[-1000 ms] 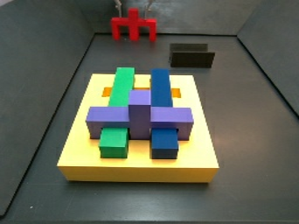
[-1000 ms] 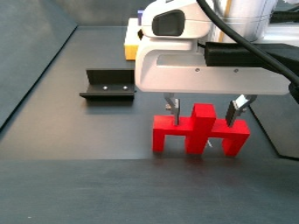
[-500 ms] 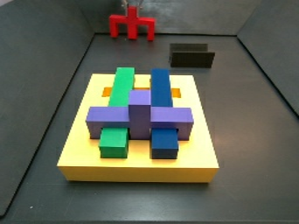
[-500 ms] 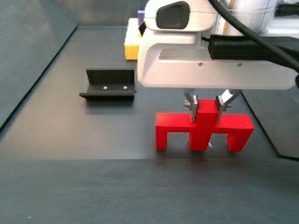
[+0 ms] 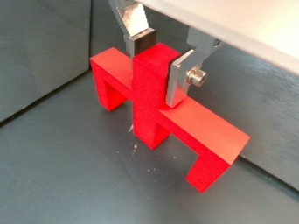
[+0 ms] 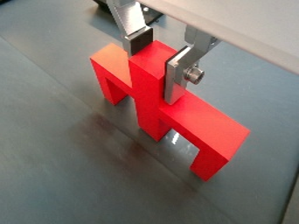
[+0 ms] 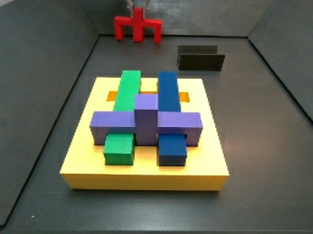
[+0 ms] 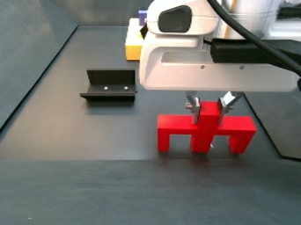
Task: Pick up the red object. Move up. Move to above the board. Insert the red object.
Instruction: Pick up the red object, then move up, then move to above the board.
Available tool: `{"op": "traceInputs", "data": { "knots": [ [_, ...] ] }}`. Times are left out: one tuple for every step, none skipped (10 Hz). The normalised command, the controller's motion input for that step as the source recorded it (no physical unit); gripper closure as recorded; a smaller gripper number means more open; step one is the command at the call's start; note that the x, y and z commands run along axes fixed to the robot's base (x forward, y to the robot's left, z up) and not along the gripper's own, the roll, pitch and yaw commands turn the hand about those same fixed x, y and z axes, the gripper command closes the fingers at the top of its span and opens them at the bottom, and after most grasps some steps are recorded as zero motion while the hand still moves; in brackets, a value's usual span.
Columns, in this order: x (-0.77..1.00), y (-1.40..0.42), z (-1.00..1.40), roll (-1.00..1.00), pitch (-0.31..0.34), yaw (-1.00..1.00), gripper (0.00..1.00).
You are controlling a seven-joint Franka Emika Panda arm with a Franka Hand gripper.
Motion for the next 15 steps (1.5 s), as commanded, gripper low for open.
{"op": "traceInputs", "data": {
  "knots": [
    [0.0, 0.0, 0.0, 0.0, 0.0, 0.0, 1.0],
    [0.0, 0.0, 0.0, 0.0, 0.0, 0.0, 1.0],
    [0.0, 0.0, 0.0, 0.0, 0.0, 0.0, 1.0],
    [0.0, 0.0, 0.0, 0.0, 0.0, 0.0, 1.0],
    [0.0, 0.0, 0.0, 0.0, 0.0, 0.0, 1.0],
    [0.0, 0.0, 0.0, 0.0, 0.0, 0.0, 1.0],
    [0.0, 0.0, 0.83, 0.0, 0.0, 0.0, 1.0],
    [0.0, -0.05, 0.79, -0.01, 0.016, -0.02, 1.0],
    [-0.03, -0.03, 0.49, 0.03, 0.06, -0.02, 1.0],
    [-0.01, -0.01, 0.3, 0.06, 0.055, -0.01, 1.0],
    [0.0, 0.0, 1.4, 0.0, 0.0, 0.0, 1.0],
    [-0.02, 0.01, 1.4, -0.03, 0.007, 0.0, 1.0],
    [-0.06, -0.01, 1.4, 0.0, 0.029, 0.0, 1.0],
    [-0.01, 0.0, 1.4, 0.01, 0.029, 0.0, 1.0],
    [0.04, 0.02, 0.96, -0.02, 0.069, 0.0, 1.0]
  ]
}}
